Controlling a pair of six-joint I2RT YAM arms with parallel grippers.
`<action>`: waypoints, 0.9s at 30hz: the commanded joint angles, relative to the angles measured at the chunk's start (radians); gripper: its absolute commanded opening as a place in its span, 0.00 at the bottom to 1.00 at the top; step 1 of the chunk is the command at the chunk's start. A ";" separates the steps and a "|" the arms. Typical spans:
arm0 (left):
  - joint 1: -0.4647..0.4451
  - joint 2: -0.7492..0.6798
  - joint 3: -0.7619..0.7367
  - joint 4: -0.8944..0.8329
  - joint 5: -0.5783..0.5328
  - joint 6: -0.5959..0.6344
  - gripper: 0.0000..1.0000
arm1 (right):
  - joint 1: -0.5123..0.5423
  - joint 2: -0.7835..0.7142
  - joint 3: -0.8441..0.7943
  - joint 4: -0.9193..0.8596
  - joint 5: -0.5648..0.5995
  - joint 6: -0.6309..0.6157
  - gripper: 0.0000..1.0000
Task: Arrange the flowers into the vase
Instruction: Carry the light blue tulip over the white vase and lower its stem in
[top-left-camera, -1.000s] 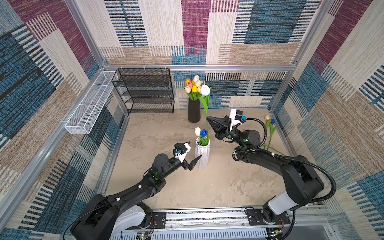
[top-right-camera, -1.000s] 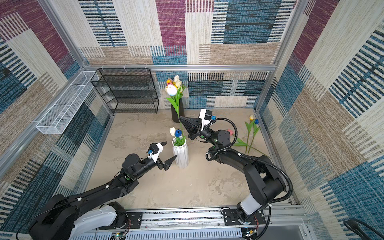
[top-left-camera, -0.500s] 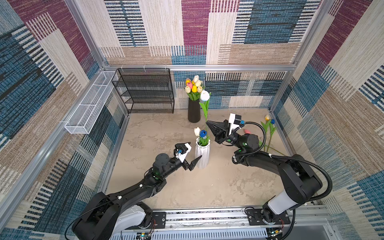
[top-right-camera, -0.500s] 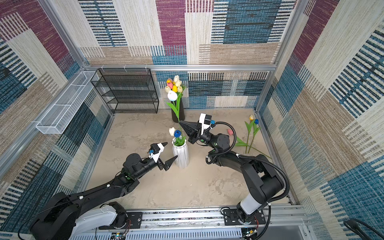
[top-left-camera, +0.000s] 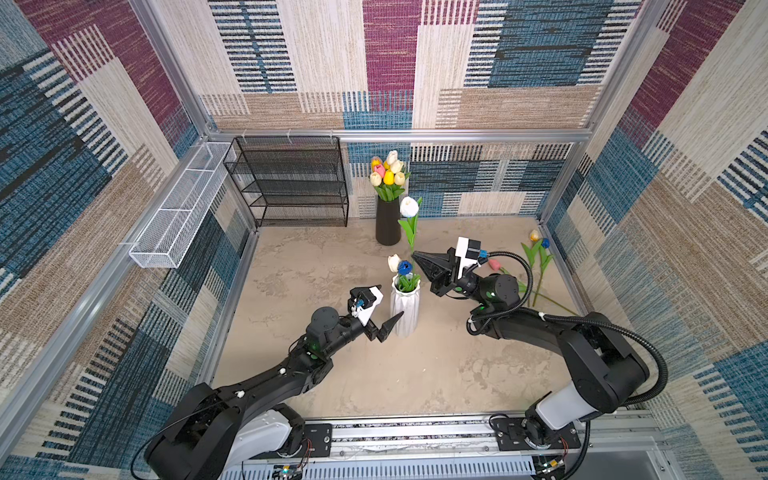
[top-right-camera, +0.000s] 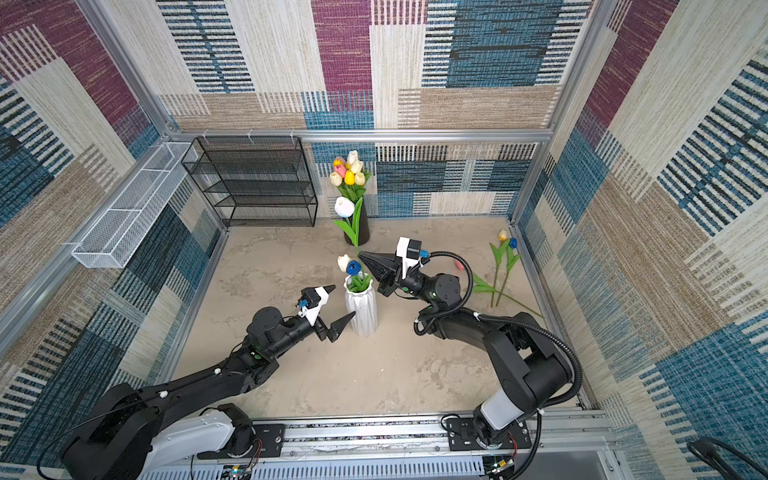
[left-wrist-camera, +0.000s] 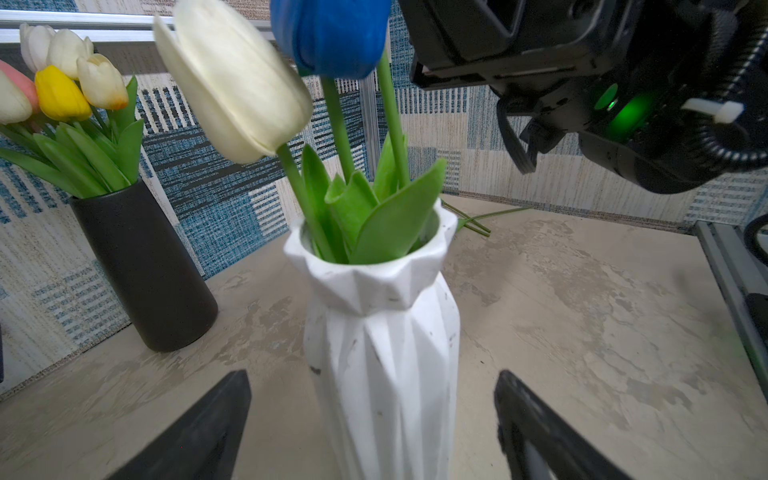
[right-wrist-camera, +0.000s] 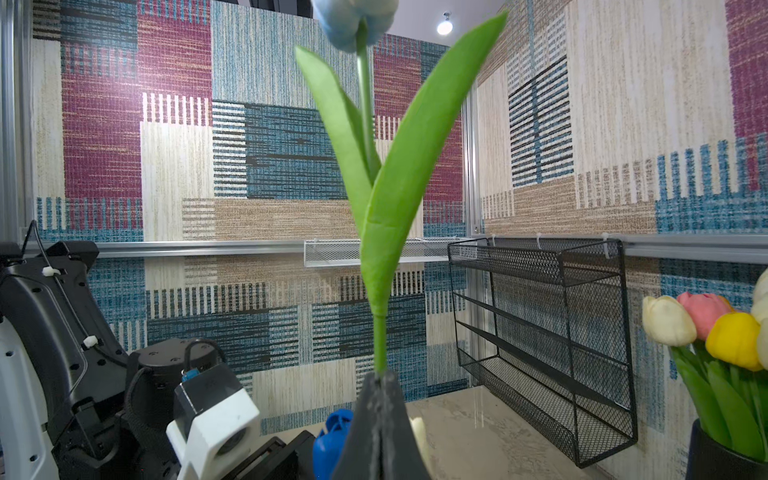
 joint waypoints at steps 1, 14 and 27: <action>-0.001 -0.008 -0.002 0.037 -0.004 0.030 0.94 | 0.005 -0.016 -0.020 0.006 -0.004 -0.055 0.07; -0.001 -0.005 -0.002 0.051 -0.002 0.026 0.94 | 0.005 -0.154 -0.077 -0.212 0.079 -0.194 0.34; -0.001 -0.016 0.007 0.037 0.006 0.027 0.95 | 0.005 -0.360 -0.089 -0.466 0.115 -0.259 0.64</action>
